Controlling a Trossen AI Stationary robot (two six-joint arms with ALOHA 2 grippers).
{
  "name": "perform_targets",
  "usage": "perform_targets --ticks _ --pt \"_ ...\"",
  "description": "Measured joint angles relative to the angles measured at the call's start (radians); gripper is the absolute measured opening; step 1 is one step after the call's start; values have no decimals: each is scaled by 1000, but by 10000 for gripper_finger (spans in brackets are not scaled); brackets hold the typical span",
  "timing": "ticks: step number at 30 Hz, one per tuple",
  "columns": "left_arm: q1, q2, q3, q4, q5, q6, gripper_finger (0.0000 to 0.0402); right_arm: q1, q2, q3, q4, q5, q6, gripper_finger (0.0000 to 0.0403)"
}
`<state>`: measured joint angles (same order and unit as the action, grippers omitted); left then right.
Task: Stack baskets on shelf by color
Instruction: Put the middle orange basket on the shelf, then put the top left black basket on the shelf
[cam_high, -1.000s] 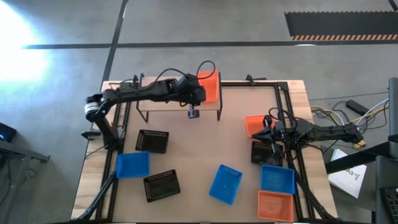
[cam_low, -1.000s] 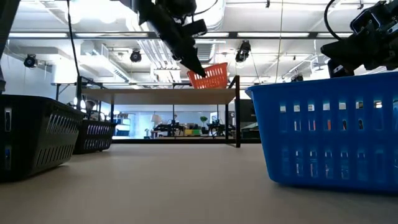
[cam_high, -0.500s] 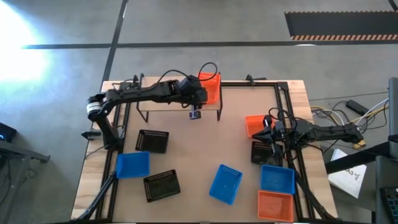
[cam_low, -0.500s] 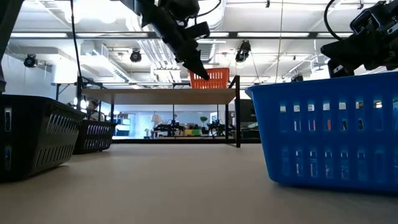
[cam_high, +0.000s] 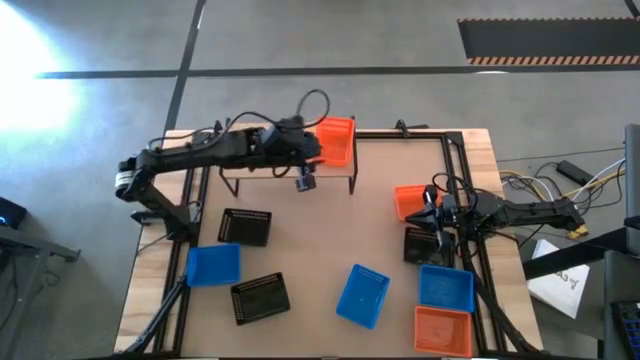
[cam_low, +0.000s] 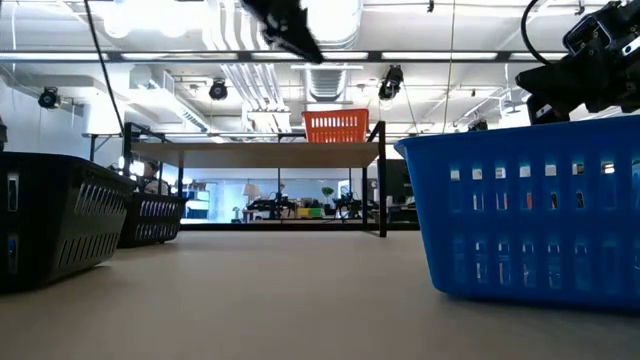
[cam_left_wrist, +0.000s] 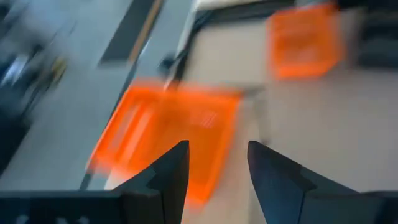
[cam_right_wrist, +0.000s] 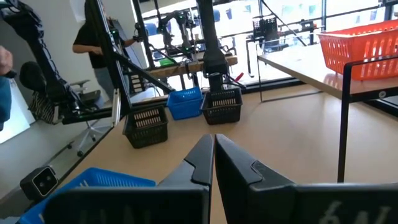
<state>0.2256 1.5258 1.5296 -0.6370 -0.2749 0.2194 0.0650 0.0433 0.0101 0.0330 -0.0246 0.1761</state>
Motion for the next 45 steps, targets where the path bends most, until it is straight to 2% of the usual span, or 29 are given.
perform_targets --ticks 3,8,12,17,20,31,45 --pt "30 -16 -29 -104 -89 -112 148 0 0 0 1 0 0 9" --pt "101 -21 -146 -70 -103 -185 148 0 0 0 0 0 0 9" --pt "145 -3 -264 167 -104 -171 148 0 0 0 0 0 0 9" --pt "149 19 -378 511 -93 -87 148 0 0 0 0 0 0 9" --pt "149 24 -392 607 -90 -66 148 0 0 0 0 0 0 9" --pt "120 -9 -370 599 -81 -54 148 0 1 0 0 0 0 9" --pt "44 -148 -372 485 -84 -55 148 0 1 0 0 0 0 9"
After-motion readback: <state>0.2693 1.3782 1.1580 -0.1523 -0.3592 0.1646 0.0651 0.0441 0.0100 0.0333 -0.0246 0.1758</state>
